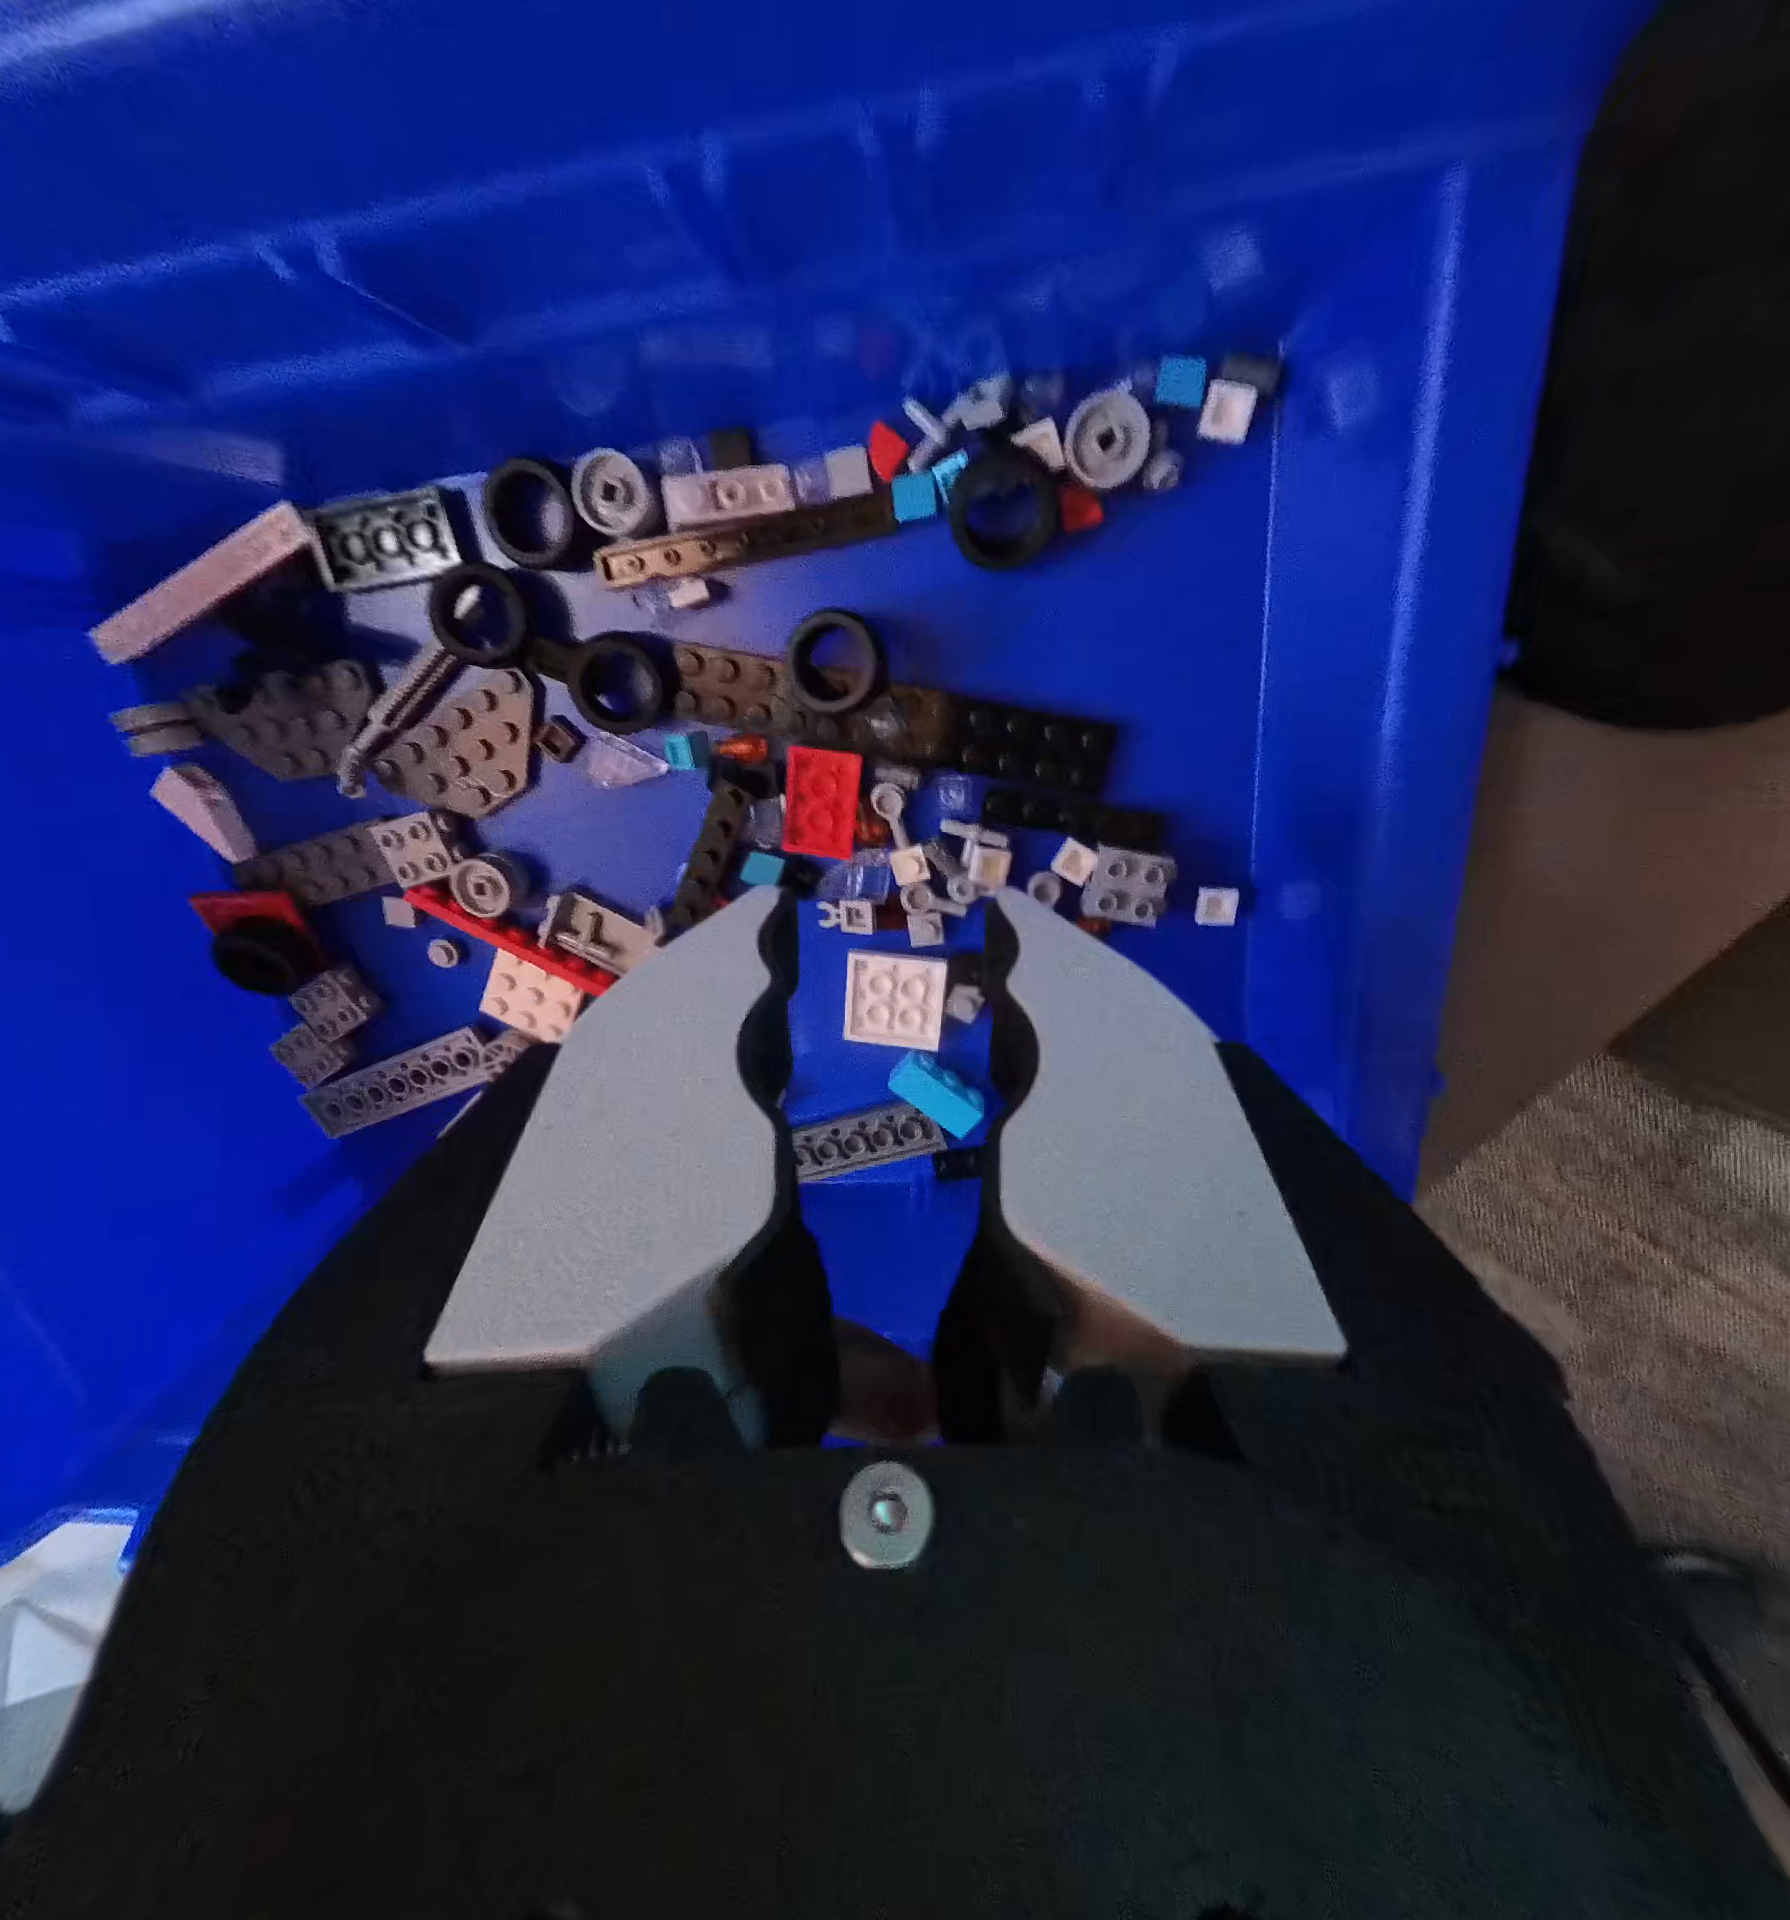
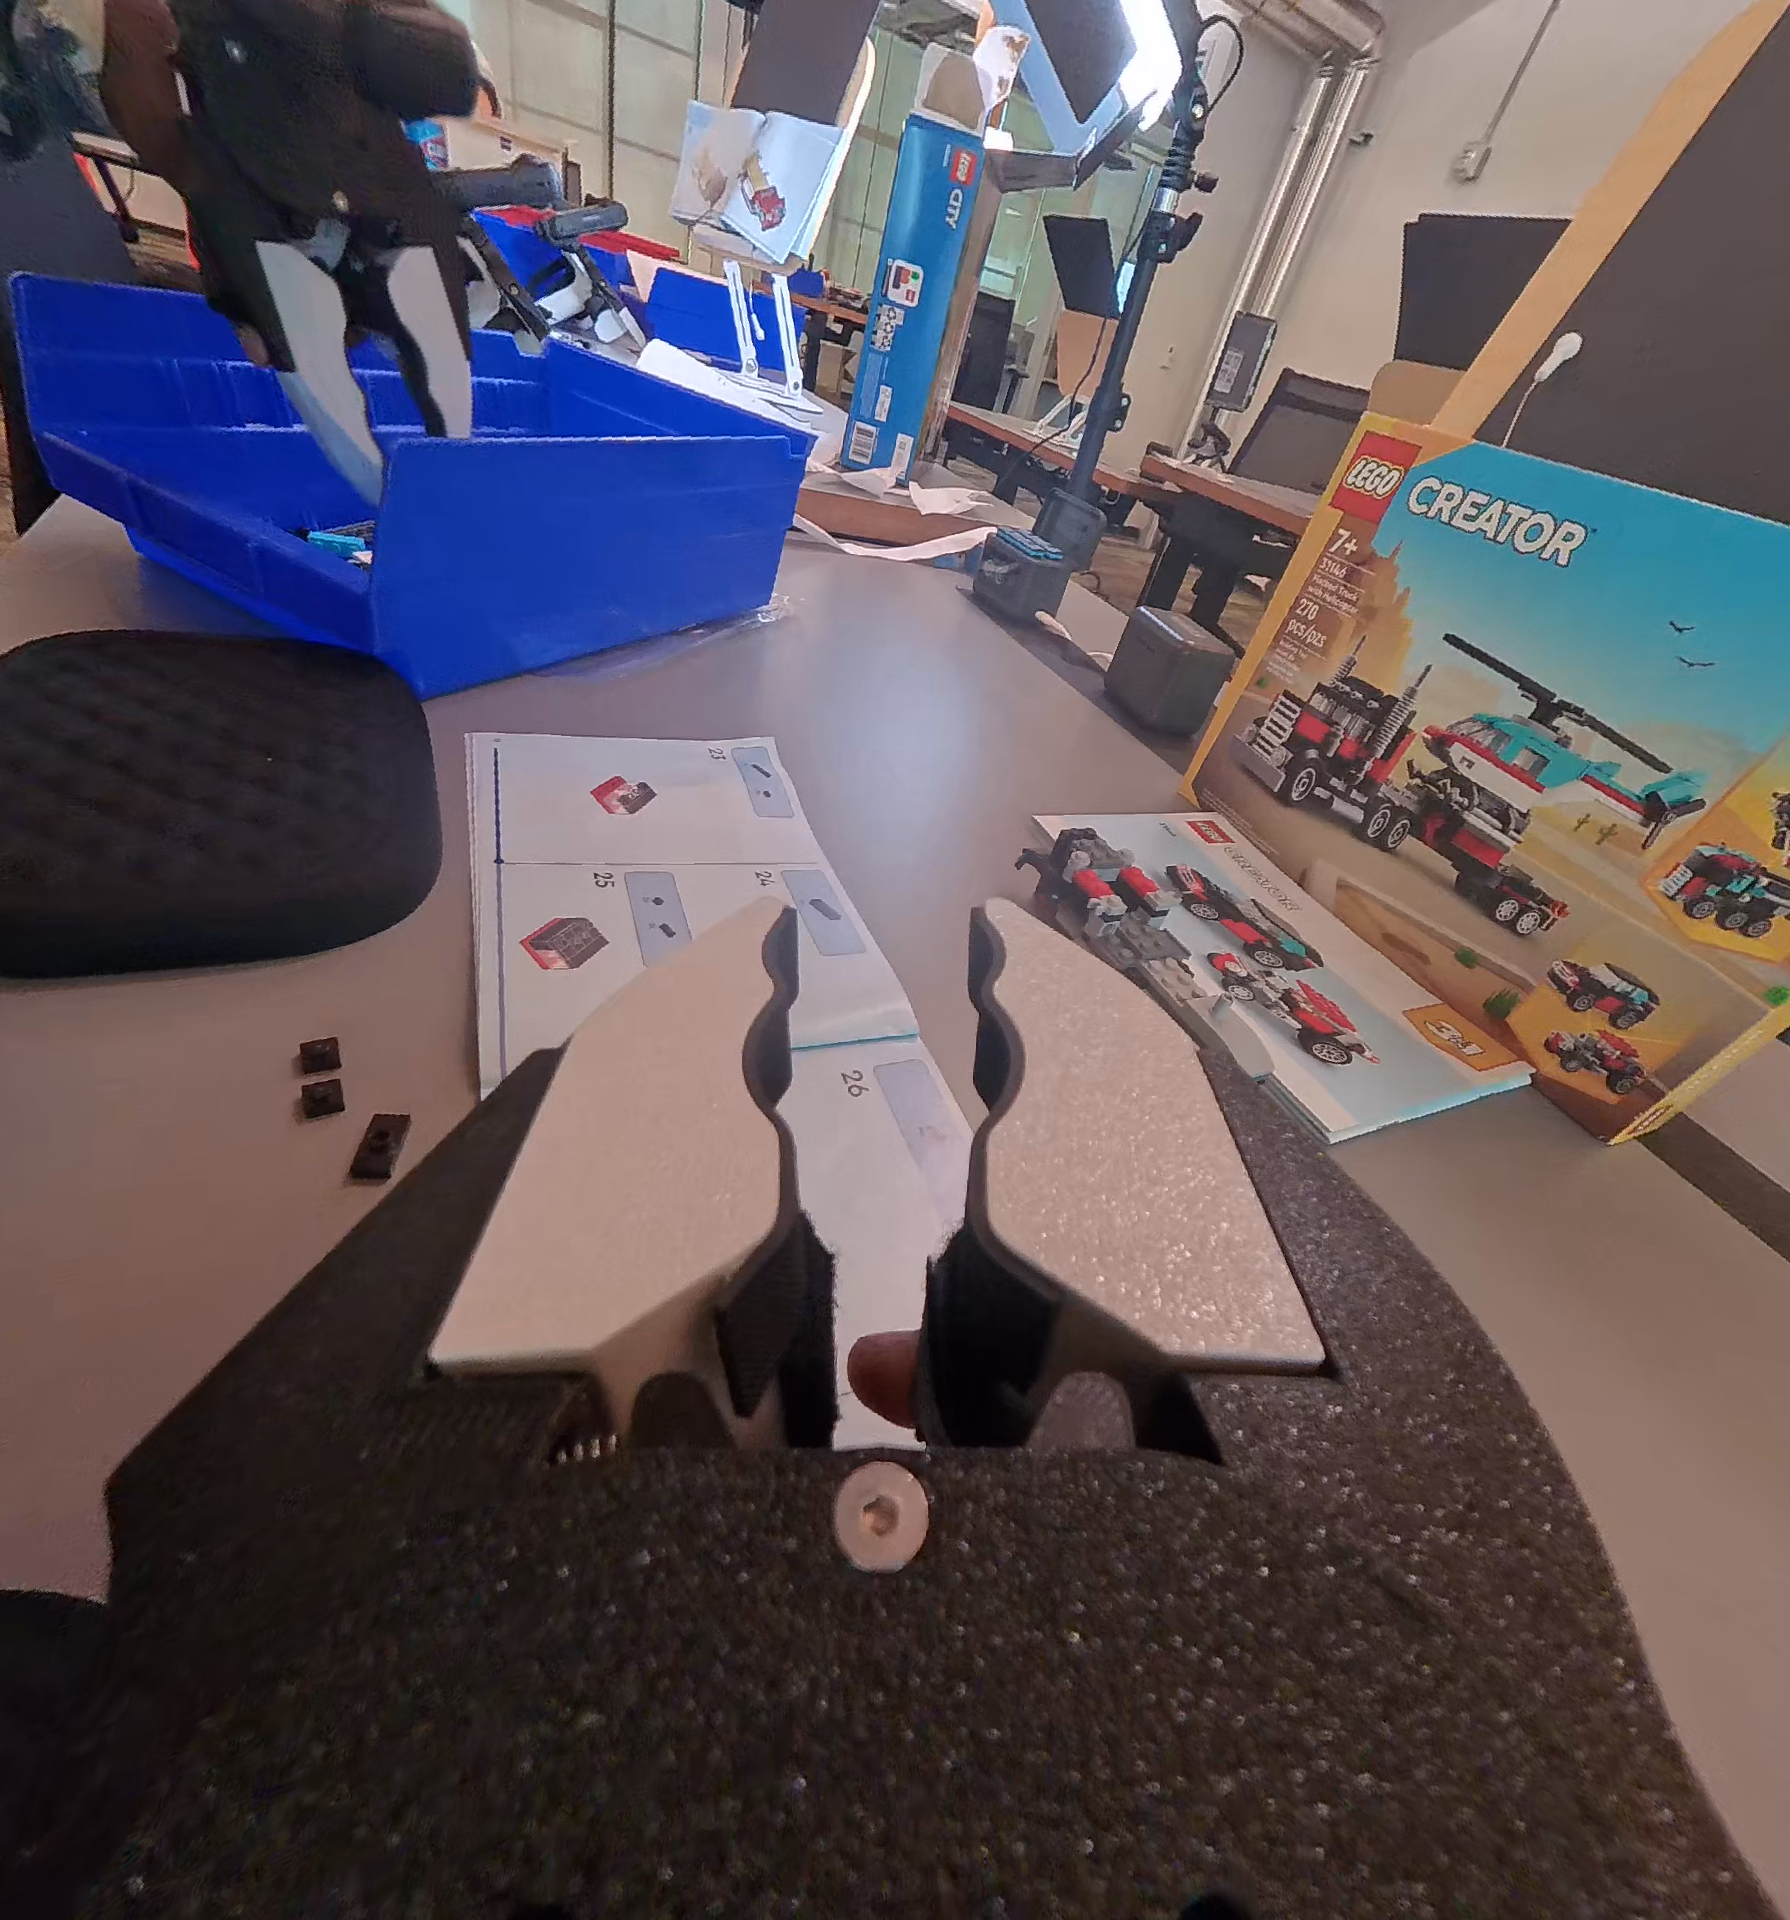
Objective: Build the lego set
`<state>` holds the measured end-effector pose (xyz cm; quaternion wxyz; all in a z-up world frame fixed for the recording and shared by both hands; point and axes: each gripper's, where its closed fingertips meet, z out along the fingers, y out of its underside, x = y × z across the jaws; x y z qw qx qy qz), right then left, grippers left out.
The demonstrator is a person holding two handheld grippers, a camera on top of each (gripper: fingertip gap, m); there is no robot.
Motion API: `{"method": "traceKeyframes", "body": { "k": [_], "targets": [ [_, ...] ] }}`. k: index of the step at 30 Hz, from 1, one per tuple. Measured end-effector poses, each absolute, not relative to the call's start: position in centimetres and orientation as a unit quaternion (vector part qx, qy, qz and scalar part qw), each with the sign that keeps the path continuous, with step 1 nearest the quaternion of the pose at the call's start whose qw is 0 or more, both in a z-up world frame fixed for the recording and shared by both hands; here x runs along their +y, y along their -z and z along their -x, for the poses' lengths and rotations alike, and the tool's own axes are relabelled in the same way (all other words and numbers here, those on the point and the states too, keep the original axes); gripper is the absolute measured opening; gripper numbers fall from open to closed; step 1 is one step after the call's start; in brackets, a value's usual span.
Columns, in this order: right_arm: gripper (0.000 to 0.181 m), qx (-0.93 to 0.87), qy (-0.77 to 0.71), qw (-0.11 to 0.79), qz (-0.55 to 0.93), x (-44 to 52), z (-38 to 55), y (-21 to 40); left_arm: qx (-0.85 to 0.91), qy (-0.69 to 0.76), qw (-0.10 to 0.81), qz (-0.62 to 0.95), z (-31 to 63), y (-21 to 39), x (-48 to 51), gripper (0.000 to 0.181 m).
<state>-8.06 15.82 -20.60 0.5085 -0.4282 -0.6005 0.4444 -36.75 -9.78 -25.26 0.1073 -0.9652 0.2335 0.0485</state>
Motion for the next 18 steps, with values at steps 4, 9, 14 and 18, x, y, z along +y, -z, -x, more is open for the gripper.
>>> {"method": "traceKeyframes", "body": {
  "k": [4,9,14,18],
  "targets": [
    [0.032,-0.600,-0.446,0.510,0.425,15.7,8.0,20.5,0.290,-0.029,0.017,0.956,37.0,27.2,-12.4,0.031],
    [0.032,-0.601,-0.448,0.509,0.423,15.7,8.0,20.4,0.338,-0.027,-0.025,0.940,36.7,28.4,-13.5,0.029],
    [0.032,-0.600,-0.450,0.510,0.421,15.6,8.0,20.3,0.344,-0.008,-0.025,0.938,36.7,29.2,-13.9,0.023],
    [0.032,-0.600,-0.446,0.513,0.421,15.6,7.9,20.3,0.346,-0.010,-0.029,0.938,37.2,29.4,-13.9,0.022]
  ]
}}
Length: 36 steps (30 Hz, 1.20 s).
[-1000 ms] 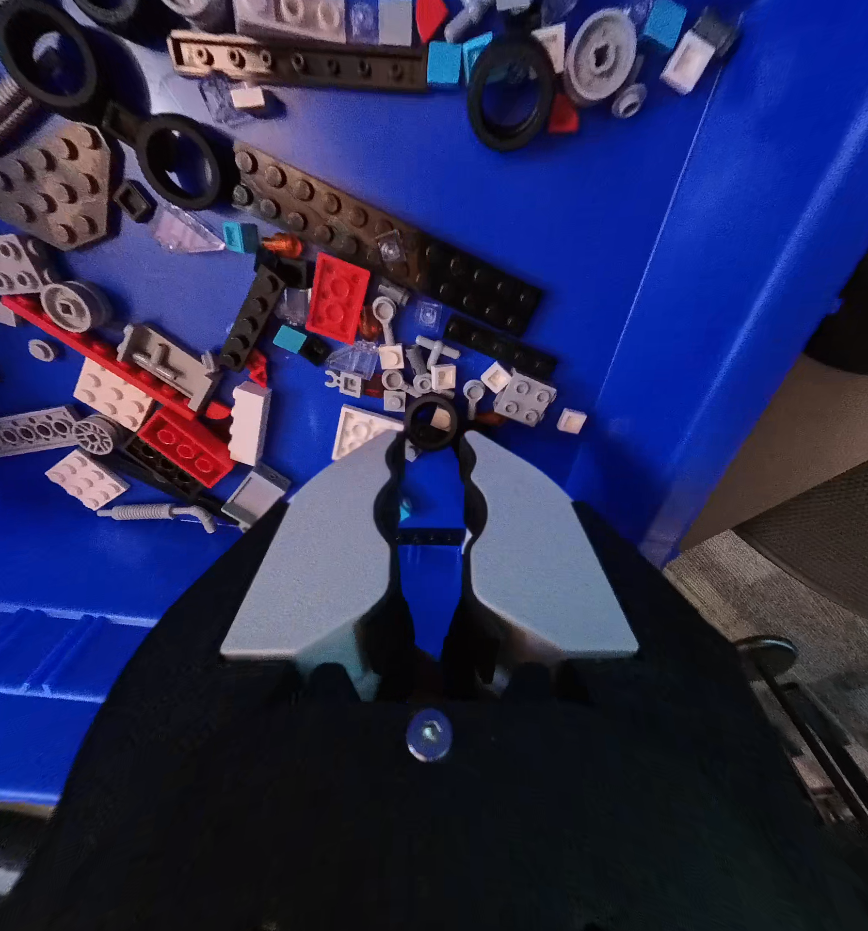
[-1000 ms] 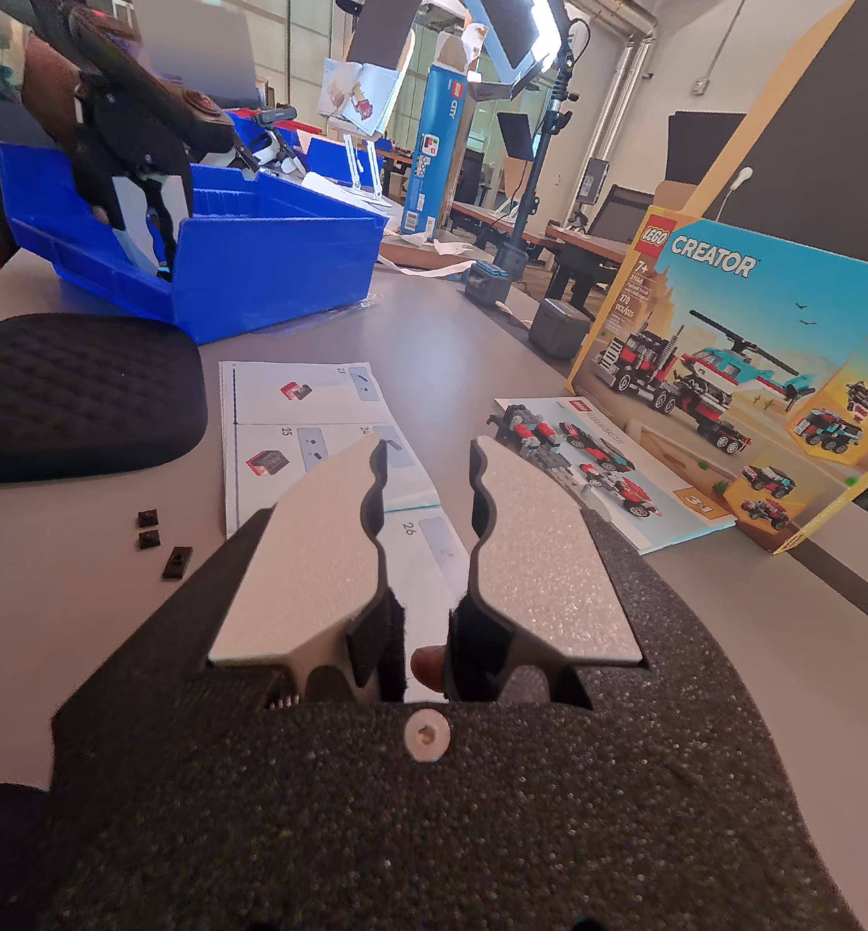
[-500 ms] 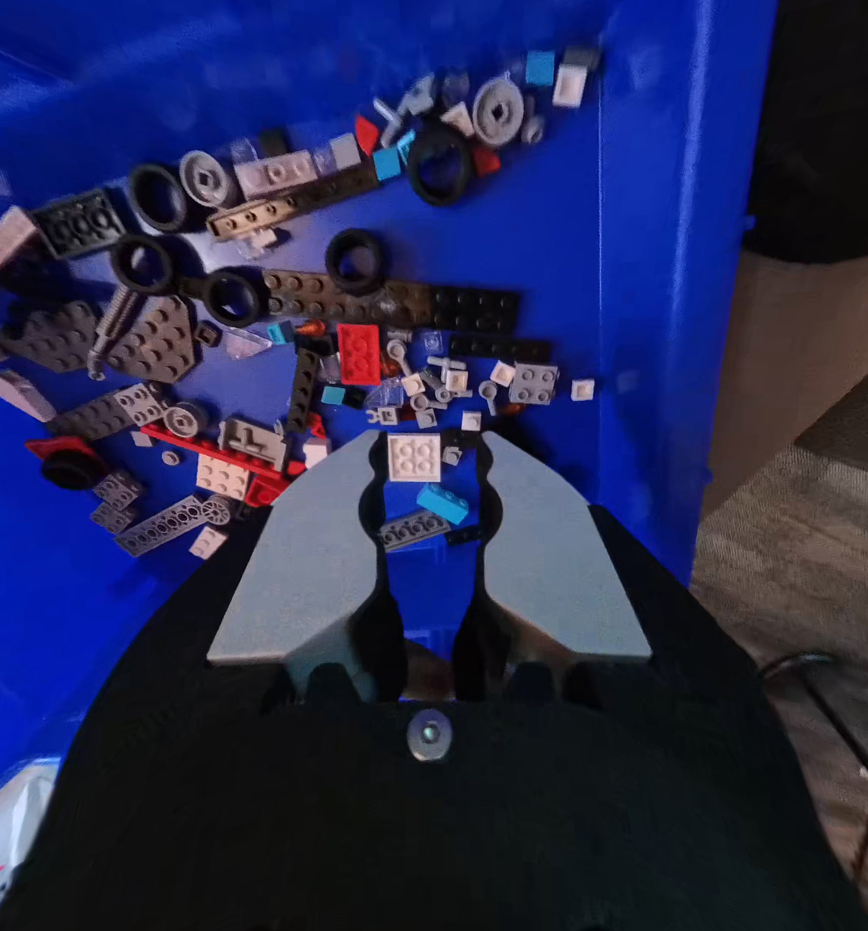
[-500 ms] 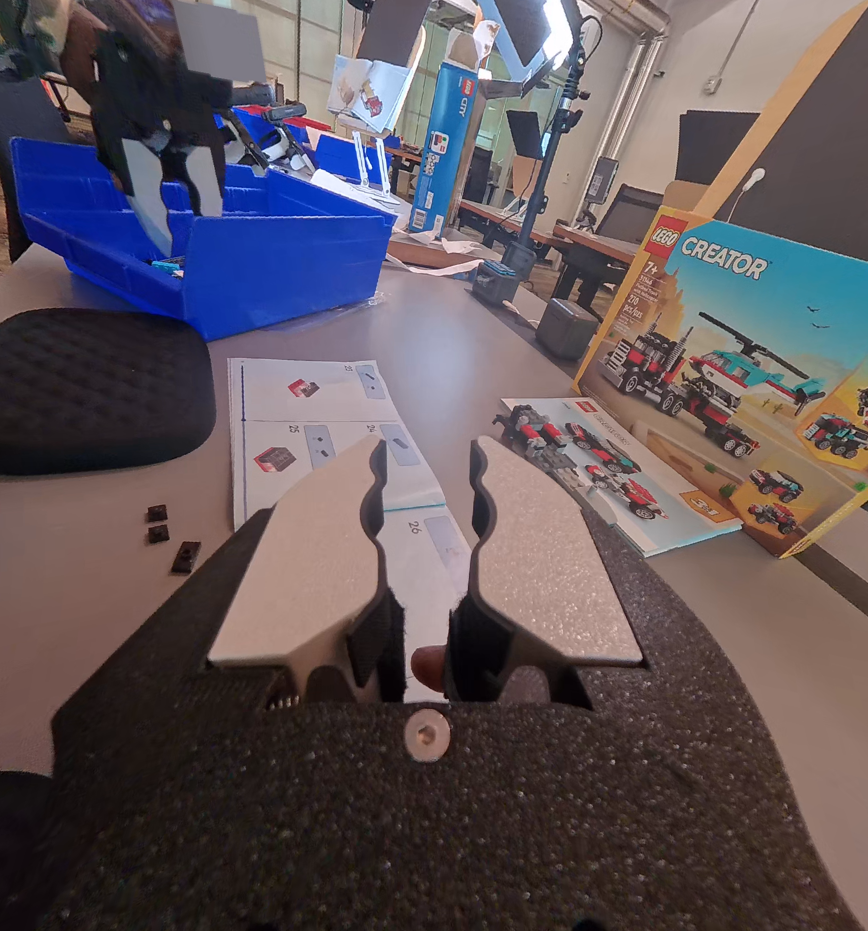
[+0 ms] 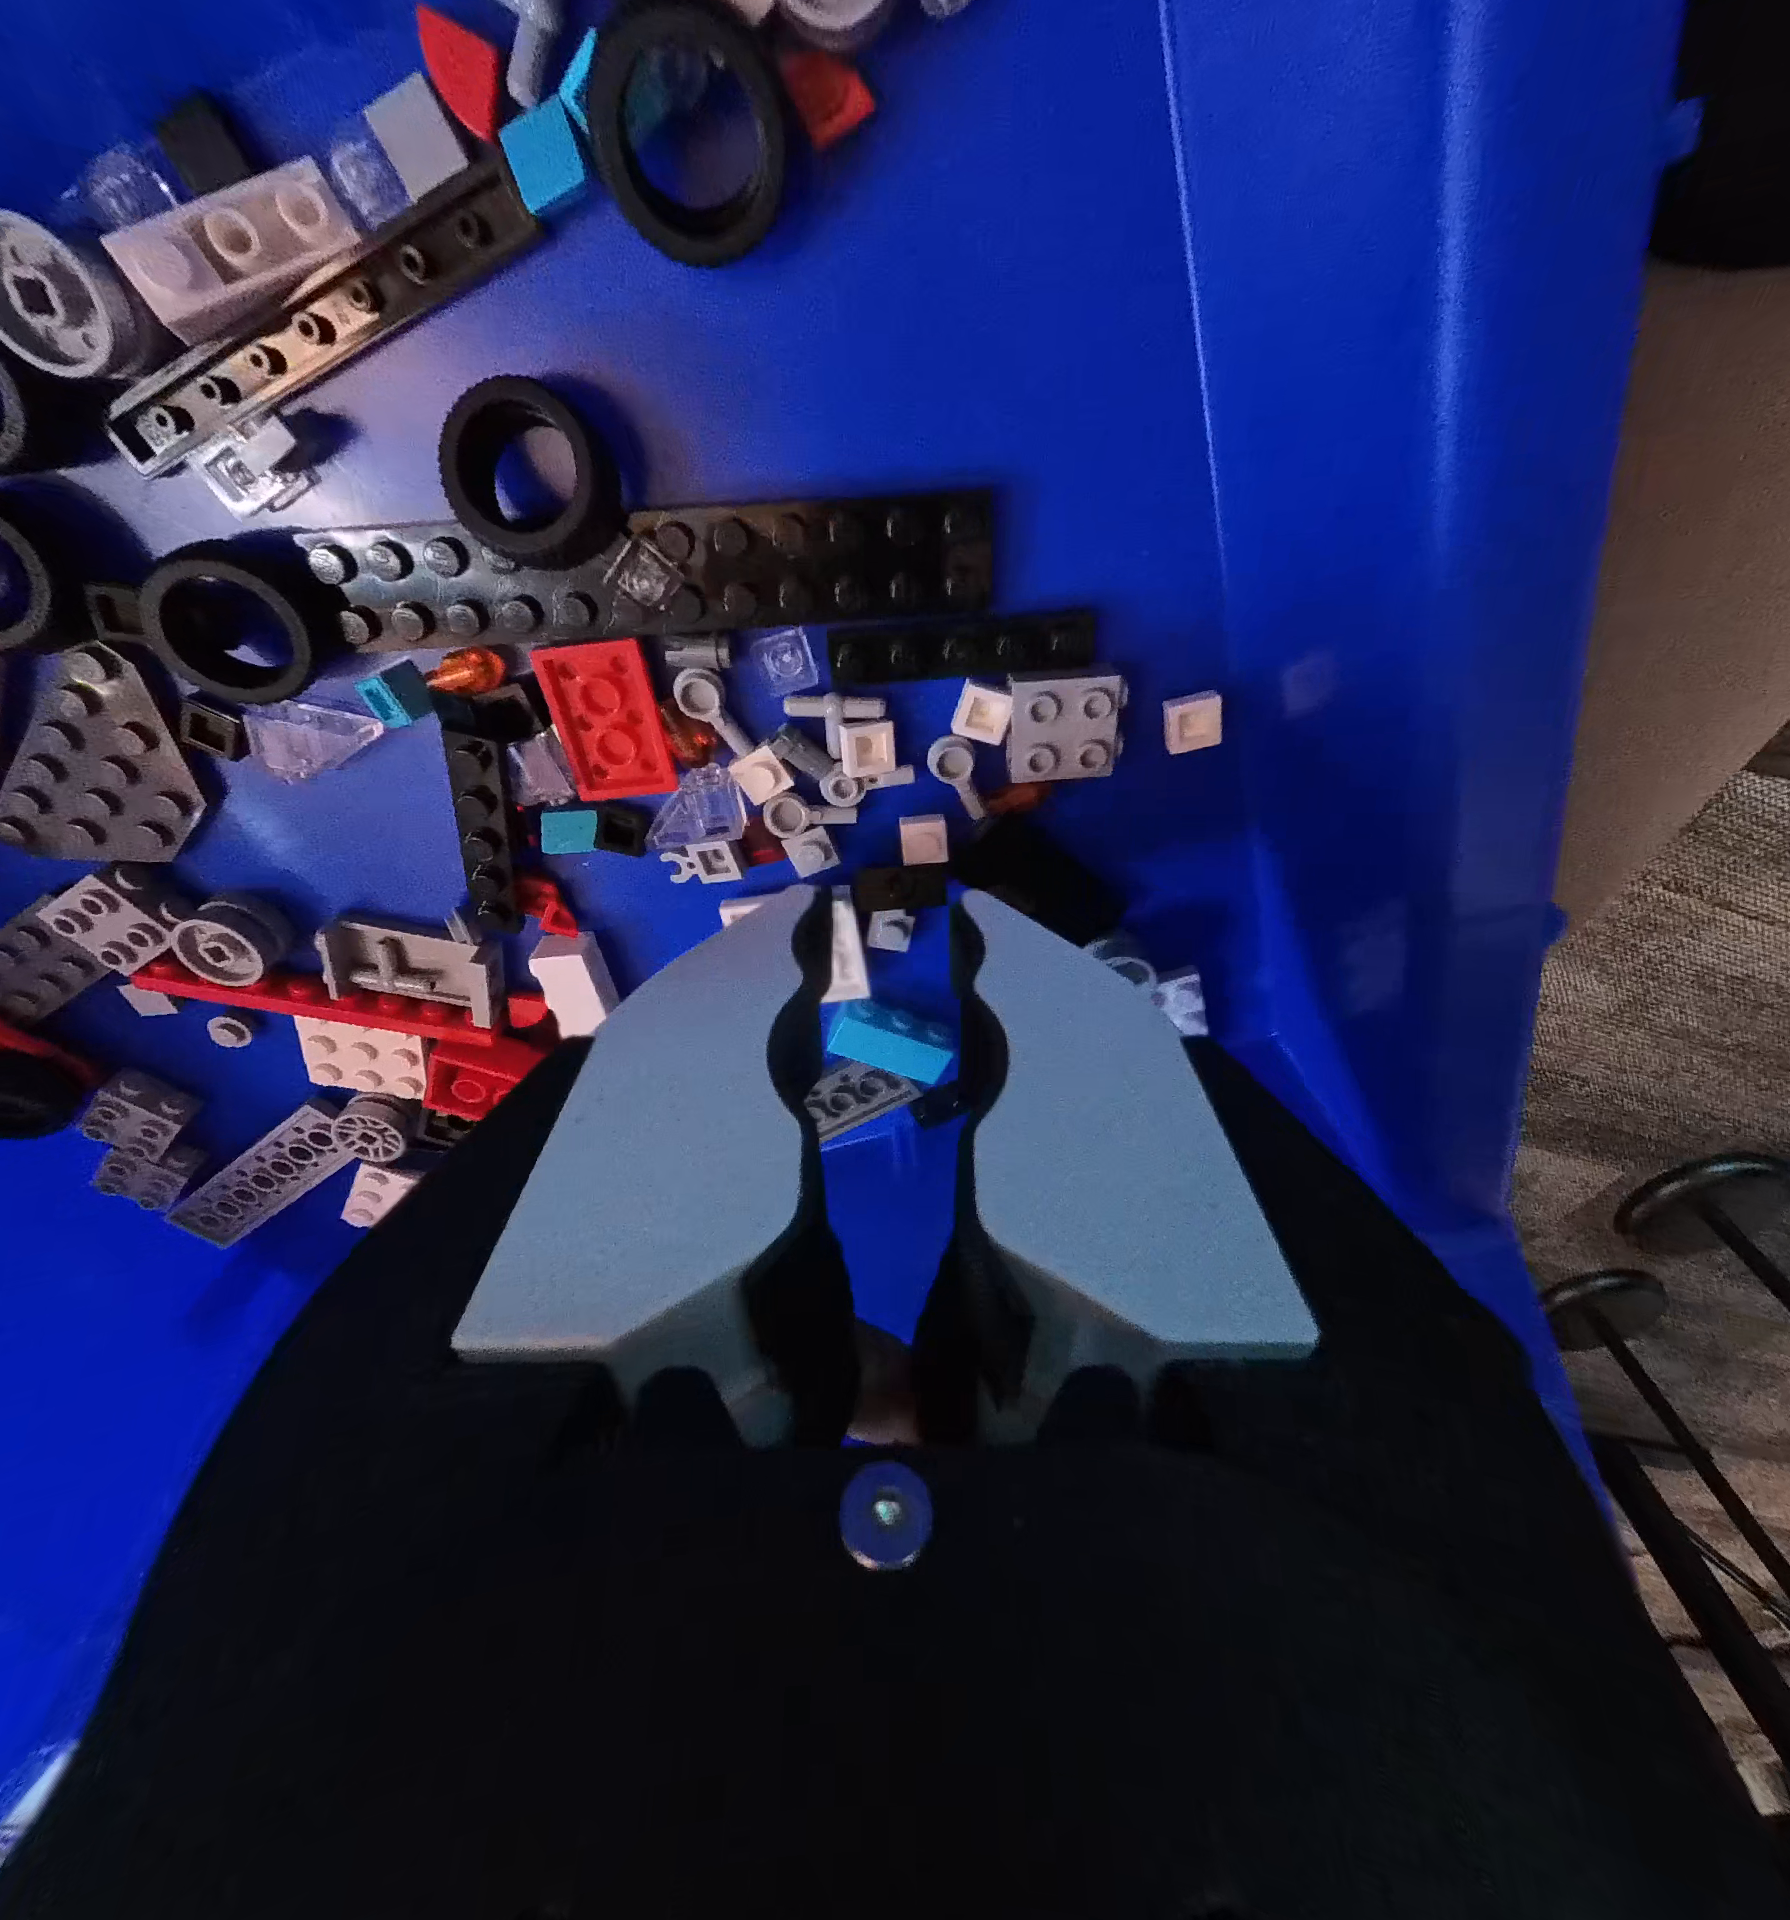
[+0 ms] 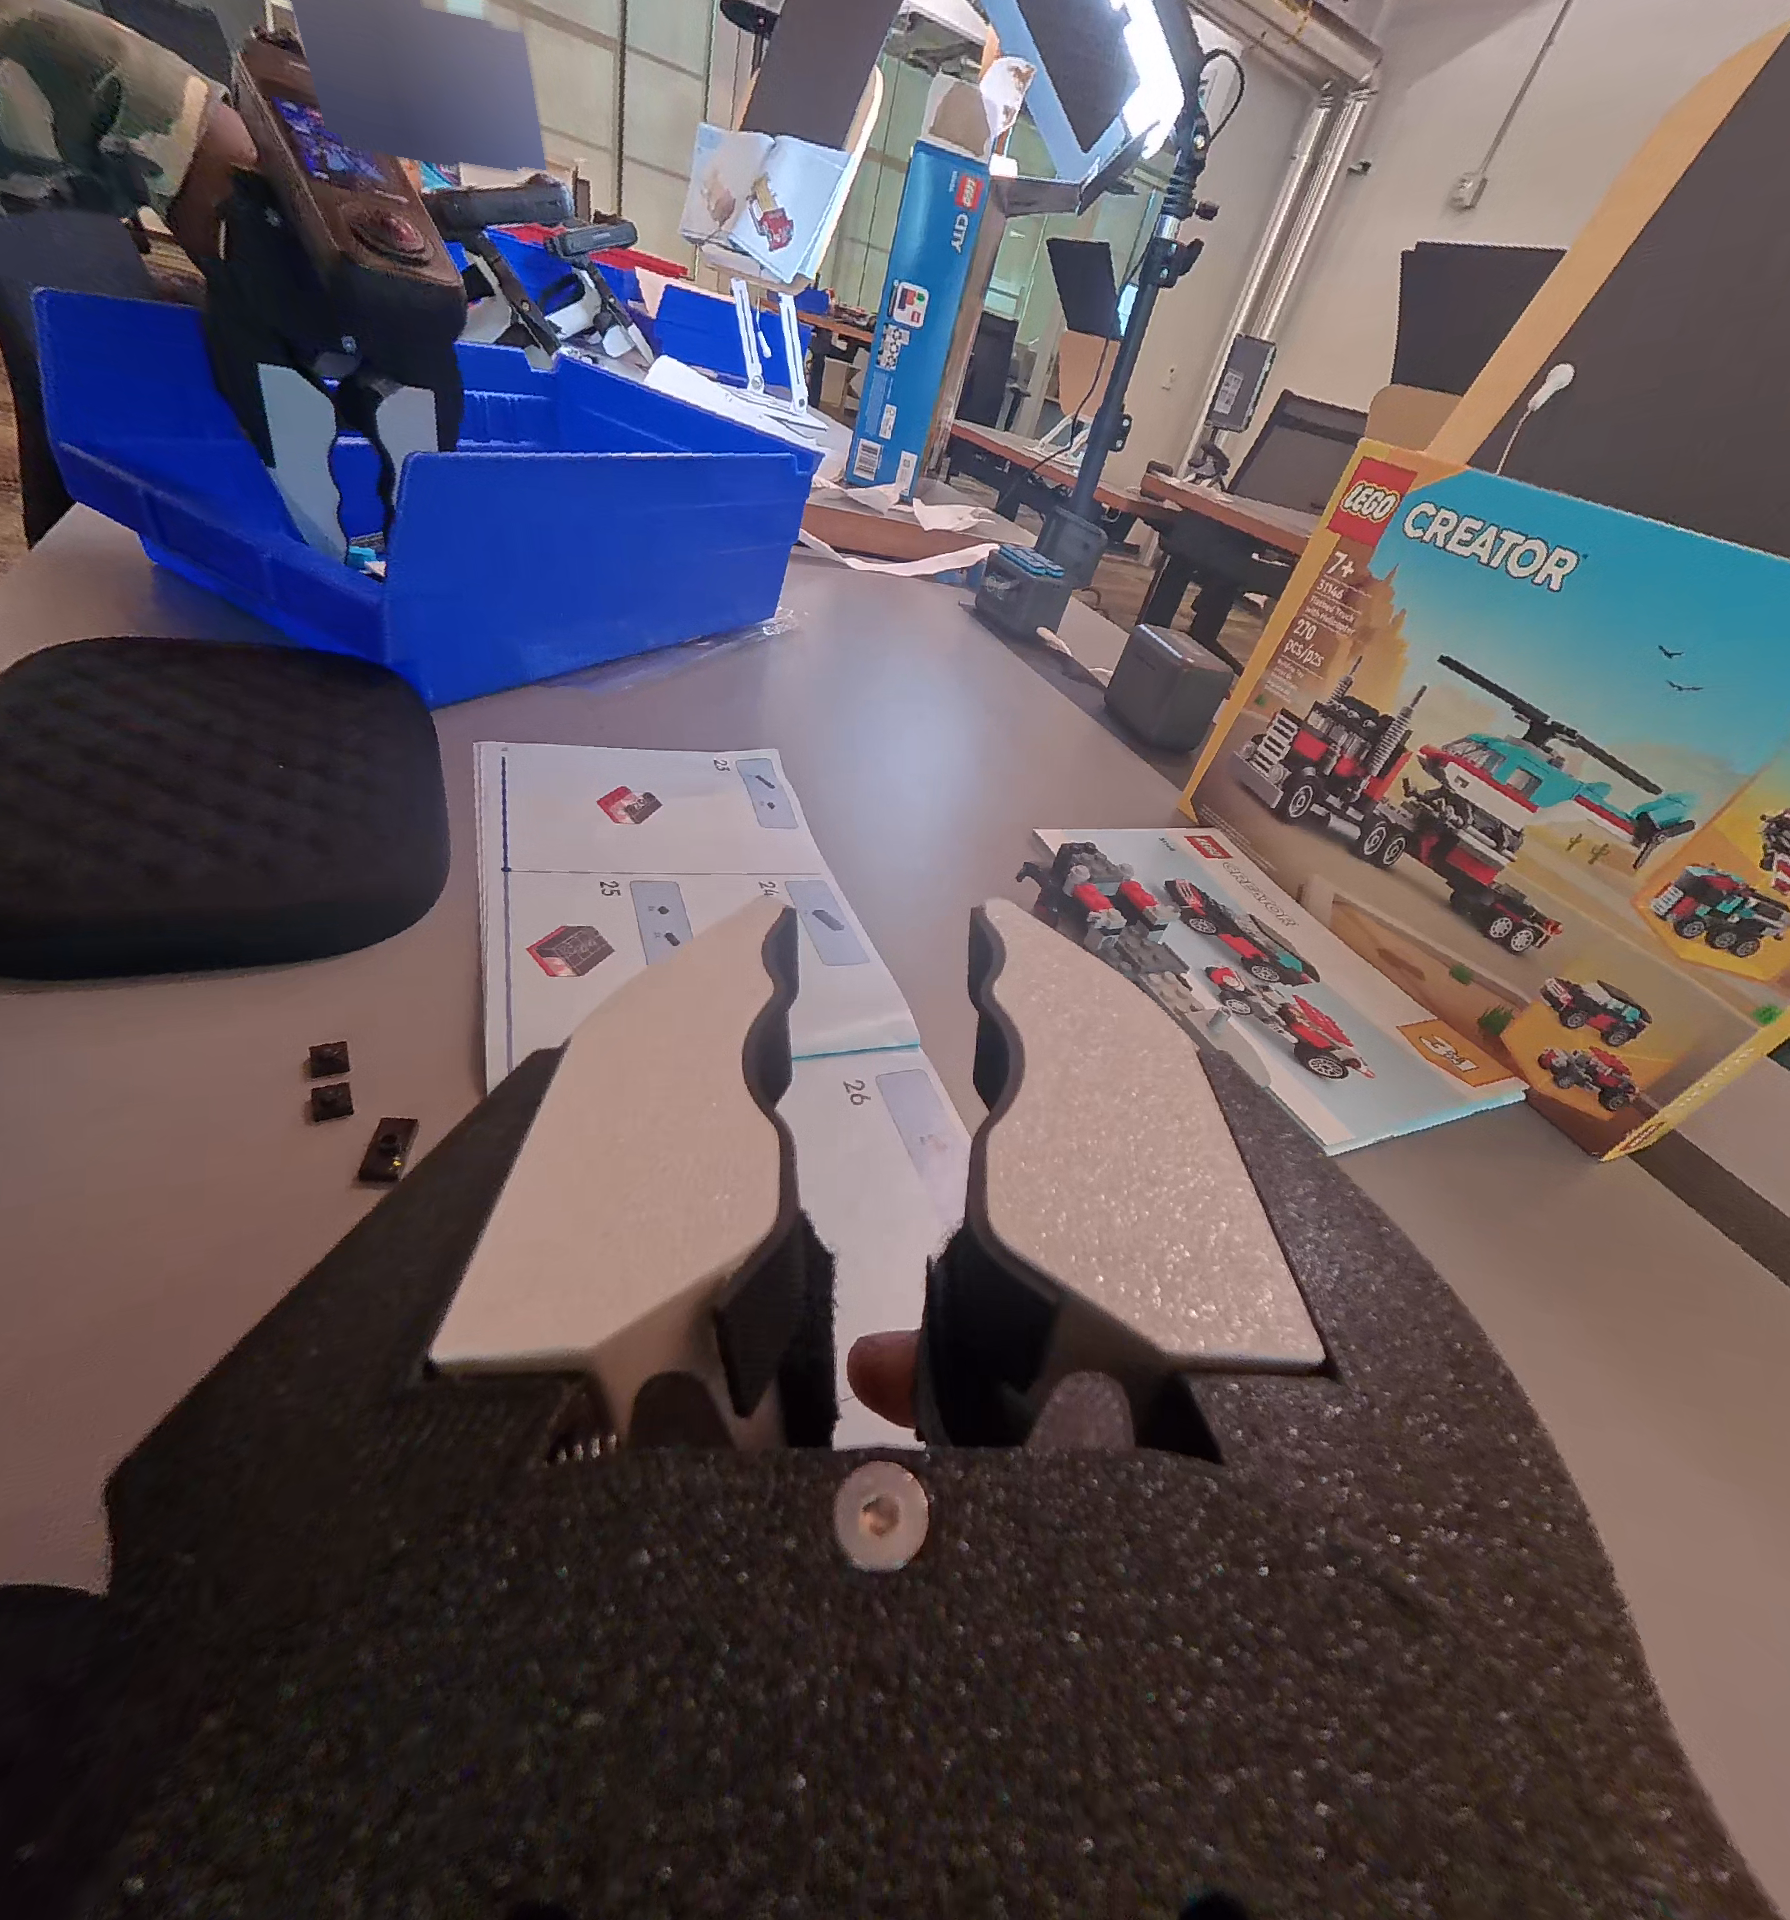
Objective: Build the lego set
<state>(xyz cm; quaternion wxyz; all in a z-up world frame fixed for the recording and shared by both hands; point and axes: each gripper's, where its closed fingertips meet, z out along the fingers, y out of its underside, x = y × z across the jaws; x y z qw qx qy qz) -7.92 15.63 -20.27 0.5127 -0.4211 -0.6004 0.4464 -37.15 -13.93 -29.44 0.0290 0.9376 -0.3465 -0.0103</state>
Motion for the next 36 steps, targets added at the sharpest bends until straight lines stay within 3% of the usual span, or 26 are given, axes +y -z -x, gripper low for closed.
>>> {"method": "traceKeyframes", "body": {
  "k": [20,30,36],
  "targets": [
    [0.031,-0.600,-0.446,0.518,0.416,15.5,7.8,20.0,-0.358,0.002,0.036,-0.933,37.0,29.7,-13.9,0.018],
    [0.032,-0.600,-0.457,0.518,0.404,14.9,7.8,19.3,-0.307,0.042,-0.091,-0.946,36.5,25.3,-12.0,0.018],
    [0.032,-0.600,-0.459,0.524,0.392,14.5,7.6,18.8,-0.300,0.038,-0.060,-0.951,36.0,28.1,-12.1,0.018]
  ]
}}
